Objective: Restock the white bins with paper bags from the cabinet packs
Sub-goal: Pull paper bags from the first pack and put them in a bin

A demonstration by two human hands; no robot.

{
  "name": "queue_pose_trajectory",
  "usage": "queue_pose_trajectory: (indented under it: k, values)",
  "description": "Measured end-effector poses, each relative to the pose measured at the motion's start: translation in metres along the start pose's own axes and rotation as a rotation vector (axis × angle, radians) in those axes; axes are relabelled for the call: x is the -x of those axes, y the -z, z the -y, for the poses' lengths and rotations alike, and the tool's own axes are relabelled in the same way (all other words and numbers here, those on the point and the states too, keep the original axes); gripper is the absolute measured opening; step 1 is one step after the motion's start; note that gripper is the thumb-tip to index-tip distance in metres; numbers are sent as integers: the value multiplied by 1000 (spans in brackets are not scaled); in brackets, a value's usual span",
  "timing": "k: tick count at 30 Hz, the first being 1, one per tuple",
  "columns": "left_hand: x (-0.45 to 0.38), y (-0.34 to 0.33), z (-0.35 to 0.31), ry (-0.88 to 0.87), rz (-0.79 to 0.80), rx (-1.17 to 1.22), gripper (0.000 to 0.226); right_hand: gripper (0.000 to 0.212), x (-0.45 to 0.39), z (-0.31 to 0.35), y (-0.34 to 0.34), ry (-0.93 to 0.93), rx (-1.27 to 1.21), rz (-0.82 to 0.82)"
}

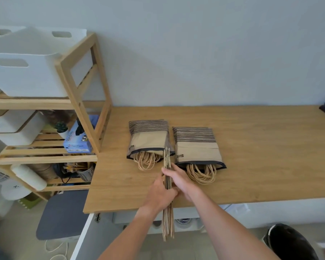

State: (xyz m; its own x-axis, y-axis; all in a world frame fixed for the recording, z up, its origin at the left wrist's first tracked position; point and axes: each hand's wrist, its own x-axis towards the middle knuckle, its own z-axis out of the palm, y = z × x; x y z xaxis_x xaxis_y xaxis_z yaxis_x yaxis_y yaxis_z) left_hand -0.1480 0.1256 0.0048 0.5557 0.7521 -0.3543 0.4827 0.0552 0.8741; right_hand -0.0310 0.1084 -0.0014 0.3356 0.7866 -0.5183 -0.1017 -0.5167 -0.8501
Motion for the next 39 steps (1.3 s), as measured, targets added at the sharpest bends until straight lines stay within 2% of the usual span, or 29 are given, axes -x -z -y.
queue_pose_trajectory:
  k: [4,9,13,16,19,21,23,28,31,36,39]
  values:
    - [3,0,7,-24,51,149,78,67,-5,-6,-1,24,-2,4]
    - [6,1,18,44,32,367,60,71,-10,-6,-3,24,-36,23]
    - [0,8,23,82,12,383,57,67,-11,-6,-2,5,-73,-1]
    - [-3,11,25,91,-9,415,48,56,-9,-9,1,-3,-107,4]
    - [-7,13,27,10,-118,416,35,56,-8,-12,3,0,-108,-11]
    - [-7,15,25,-82,-224,373,39,59,-8,-12,4,4,-109,-5]
    - [-8,16,20,-155,-263,302,44,58,-8,-12,3,9,-115,15]
    - [-13,14,15,-156,-350,149,52,64,-9,-13,3,-5,-129,-17]
    - [-13,15,17,-167,-334,182,36,66,-10,-14,6,-11,-136,-14]
    - [-9,16,19,-180,-174,130,71,80,-12,-18,6,-29,-147,-31]
    - [-10,15,20,-200,-175,142,72,81,-12,-18,7,-40,-154,-26]
